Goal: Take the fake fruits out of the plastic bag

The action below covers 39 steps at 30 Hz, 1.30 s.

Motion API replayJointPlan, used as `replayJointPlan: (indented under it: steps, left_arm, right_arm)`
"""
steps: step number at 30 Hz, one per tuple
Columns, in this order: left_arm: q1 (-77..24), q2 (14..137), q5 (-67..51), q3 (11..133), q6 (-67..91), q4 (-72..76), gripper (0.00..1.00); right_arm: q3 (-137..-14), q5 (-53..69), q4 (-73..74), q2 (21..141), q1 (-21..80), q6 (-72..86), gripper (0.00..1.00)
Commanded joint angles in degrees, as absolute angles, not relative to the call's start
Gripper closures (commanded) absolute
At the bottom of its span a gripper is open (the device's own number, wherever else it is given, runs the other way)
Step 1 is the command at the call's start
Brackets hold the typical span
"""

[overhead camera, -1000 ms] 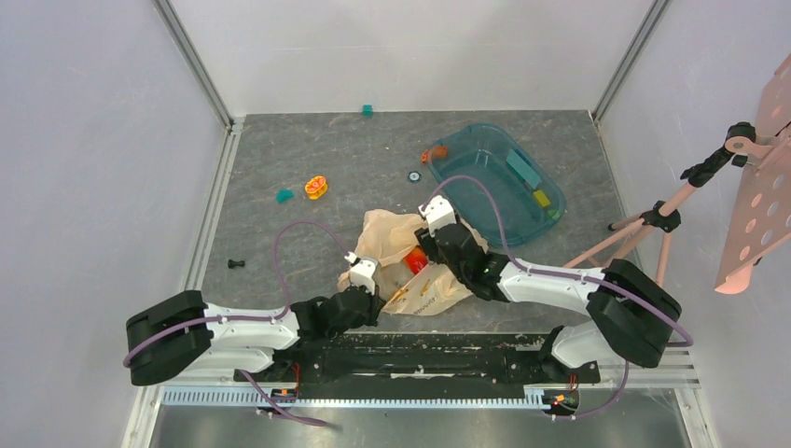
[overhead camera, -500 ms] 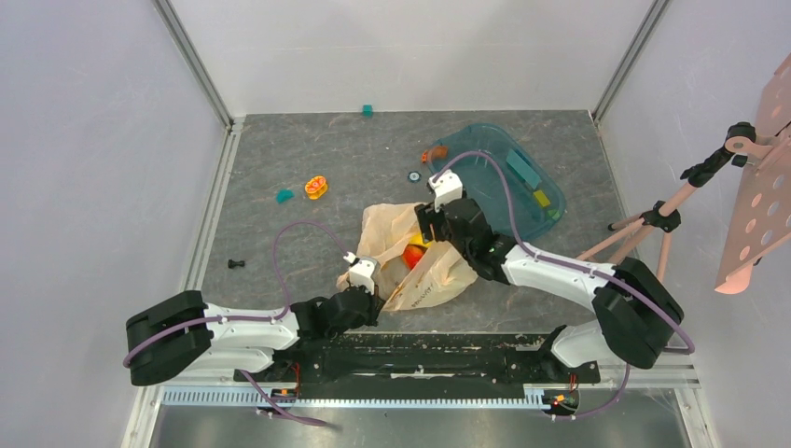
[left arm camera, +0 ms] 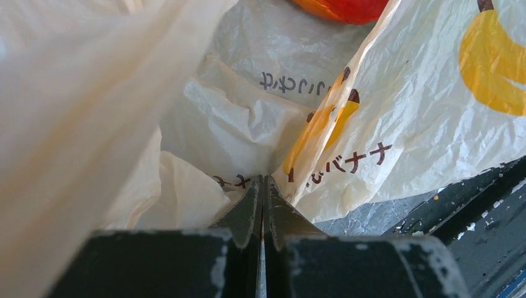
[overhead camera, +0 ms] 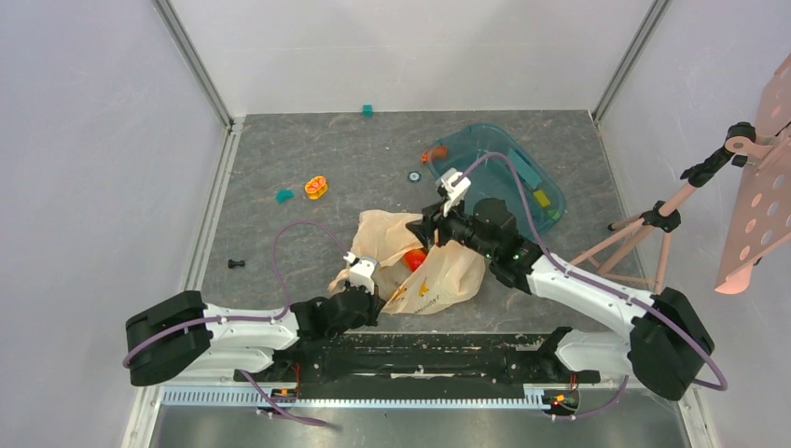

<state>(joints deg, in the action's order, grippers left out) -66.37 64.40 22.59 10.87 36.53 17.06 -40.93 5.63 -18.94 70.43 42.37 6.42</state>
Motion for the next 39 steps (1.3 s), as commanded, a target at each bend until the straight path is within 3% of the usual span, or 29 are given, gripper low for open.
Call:
replayJointPlan:
  steps: [1,8,14,39]
  left_arm:
    - [-66.7,63.5,23.9,12.5,38.4,15.1,0.98]
    - [-66.8,62.4,23.8,14.0,38.2,14.2,0.98]
    - [-66.7,61.6,24.9,15.8,37.9,13.5,0.98]
    - [-65.9,74.7,28.7,24.3,34.2,17.4,0.98]
  right_arm:
    - [-37.6,16.7,-20.0,65.9,44.1,1.6,0.47]
    - [-39.4,18.4,-14.3,66.4,46.8,0.5,0.63]
    - [-51.0,10.3,1.2,77.4,51.0,-5.2,0.81]
    - [-57.7,-16.4,16.0,89.8,54.6,-1.3,0.86]
